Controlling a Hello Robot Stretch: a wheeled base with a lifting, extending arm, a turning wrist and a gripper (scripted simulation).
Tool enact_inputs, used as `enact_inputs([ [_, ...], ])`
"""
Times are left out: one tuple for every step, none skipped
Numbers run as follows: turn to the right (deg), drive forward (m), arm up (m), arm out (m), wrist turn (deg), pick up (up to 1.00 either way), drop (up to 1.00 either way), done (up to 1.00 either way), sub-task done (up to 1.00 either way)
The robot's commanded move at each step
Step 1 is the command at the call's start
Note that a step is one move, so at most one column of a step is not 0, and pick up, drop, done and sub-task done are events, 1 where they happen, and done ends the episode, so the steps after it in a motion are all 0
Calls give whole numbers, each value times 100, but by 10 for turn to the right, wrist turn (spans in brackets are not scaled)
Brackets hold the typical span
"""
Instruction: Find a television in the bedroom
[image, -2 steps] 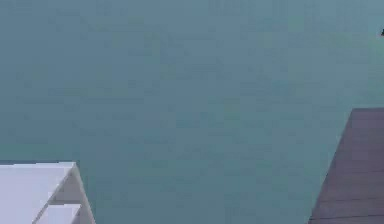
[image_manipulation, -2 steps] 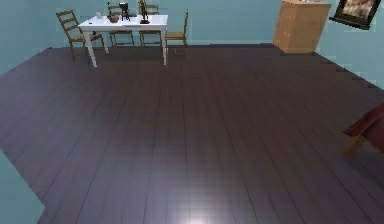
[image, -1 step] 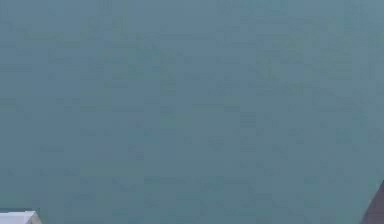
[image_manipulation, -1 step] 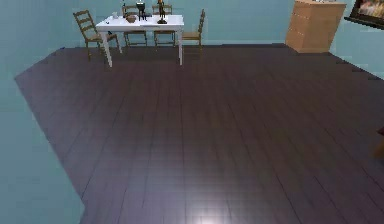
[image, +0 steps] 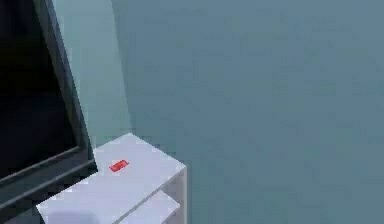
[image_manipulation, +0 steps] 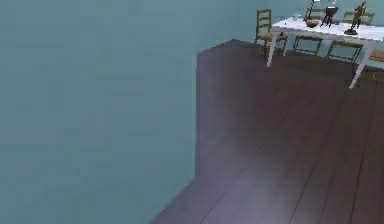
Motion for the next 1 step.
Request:
enact_inputs([
  [-450,0,0,0,0,0,0,0,0],
])
